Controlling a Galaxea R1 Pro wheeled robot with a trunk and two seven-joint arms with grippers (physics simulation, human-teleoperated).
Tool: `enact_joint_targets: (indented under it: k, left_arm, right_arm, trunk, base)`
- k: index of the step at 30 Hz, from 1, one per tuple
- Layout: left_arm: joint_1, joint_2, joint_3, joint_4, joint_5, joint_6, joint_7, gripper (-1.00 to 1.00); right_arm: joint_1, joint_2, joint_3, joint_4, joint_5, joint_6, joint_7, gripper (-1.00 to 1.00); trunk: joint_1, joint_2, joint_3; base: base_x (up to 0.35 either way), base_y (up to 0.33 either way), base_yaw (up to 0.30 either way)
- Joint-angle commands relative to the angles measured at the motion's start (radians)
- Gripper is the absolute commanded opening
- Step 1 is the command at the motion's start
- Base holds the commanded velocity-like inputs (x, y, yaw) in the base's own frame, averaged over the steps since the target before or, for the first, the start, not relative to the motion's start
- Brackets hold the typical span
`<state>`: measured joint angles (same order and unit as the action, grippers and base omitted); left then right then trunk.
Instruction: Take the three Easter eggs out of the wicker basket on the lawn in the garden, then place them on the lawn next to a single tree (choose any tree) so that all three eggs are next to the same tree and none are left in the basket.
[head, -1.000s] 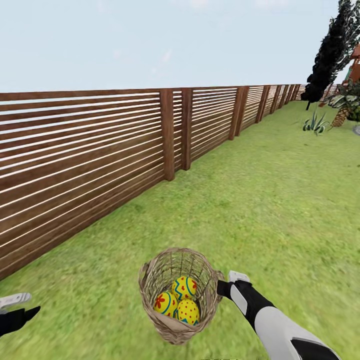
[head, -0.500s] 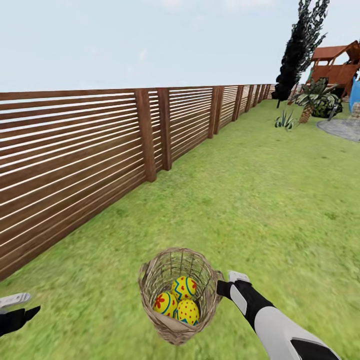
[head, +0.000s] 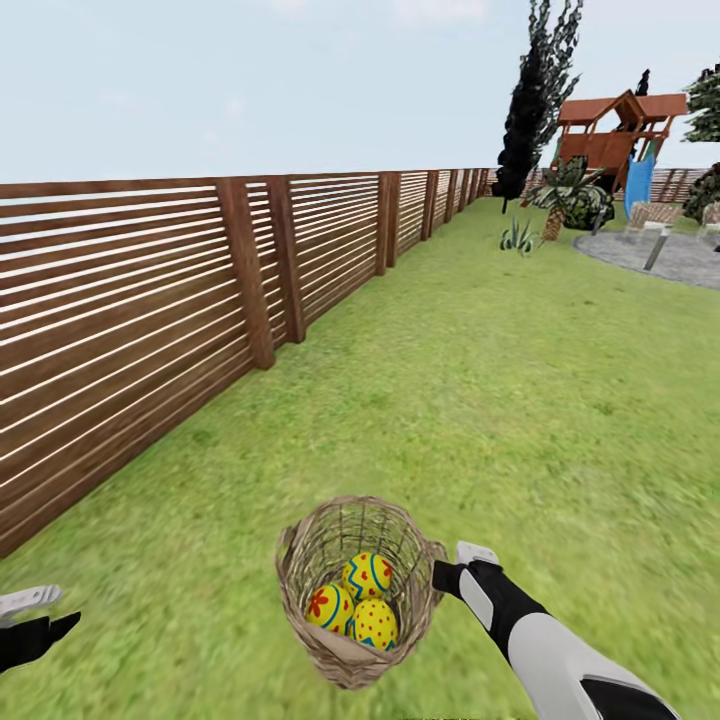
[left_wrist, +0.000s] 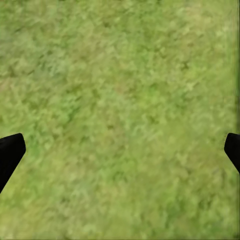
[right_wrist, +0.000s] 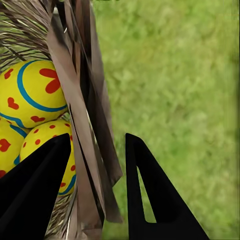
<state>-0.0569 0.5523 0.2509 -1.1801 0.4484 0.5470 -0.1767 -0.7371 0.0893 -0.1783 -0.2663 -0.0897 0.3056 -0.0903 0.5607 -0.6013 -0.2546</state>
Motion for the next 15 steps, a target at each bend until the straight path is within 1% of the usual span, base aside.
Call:
enact_joint_targets:
  k: [1, 15]
  left_arm:
    - [0.0, 0.0, 0.002, -0.001, 0.004, 0.007, -0.003, 1.0]
    - [-0.001, -0.01, -0.007, -0.017, 0.004, 0.008, -0.003, 1.0]
  right_arm:
    - [-0.001, 0.001, -0.003, -0.002, -0.015, 0.004, -0.005, -1.0]
    - [-0.001, -0.003, -0.004, -0.004, -0.014, 0.004, -0.005, -1.0]
  trunk:
    - [0.0, -0.002, -0.002]
    - [0.0, -0.002, -0.002]
  base:
    - [0.0, 0.0, -0.272]
    - [0.0, 0.0, -0.266]
